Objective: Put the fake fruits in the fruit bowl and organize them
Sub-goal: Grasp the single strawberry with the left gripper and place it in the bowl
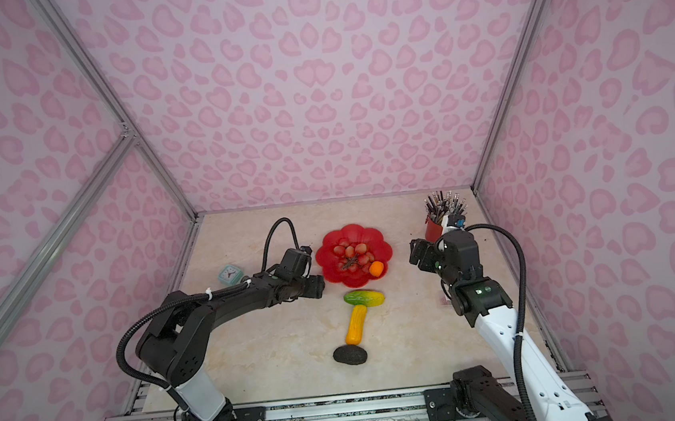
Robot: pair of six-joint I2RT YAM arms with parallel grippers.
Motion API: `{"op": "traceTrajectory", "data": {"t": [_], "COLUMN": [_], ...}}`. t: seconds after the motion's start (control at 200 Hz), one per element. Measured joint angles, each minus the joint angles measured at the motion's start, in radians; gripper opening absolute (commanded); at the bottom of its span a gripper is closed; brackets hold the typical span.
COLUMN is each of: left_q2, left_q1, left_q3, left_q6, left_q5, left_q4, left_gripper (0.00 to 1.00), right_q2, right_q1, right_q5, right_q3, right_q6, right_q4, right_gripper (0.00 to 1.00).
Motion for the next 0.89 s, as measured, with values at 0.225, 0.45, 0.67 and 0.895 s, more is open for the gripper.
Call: {"op": "traceTrajectory", "data": {"t": [0.225, 0.45, 0.67, 0.895], "left_q2": [-0.074, -0.284, -0.233, -0.023], "left_q1": [0.014, 0.014, 0.014, 0.012], "left_q3": [-0.079, -0.081, 0.098, 0.242], "left_q6": [-0.019, -0.01, 0.021, 0.015], "left_q5": [0.01, 0.049, 0.123, 0.19], "left_q4": [0.017, -0.045, -0.074, -0.076], "left_gripper": [0.45, 0.45, 0.45, 0.45], "right_q2": [-0.014, 0.021, 0.047, 0.01], "right_q1": [-0.012, -0.013, -0.01, 0.05], "right_q5": [0.003, -0.008, -0.062, -0.074], "right_q3": [0.0, -0.014, -0.06, -0.141], "right_q6": [0.0, 0.004, 0.027, 0.065], "right_q4": [-0.021, -0.01, 0.009, 0.015], "right_gripper": [0.88, 0.86, 0.84, 0.83]}}
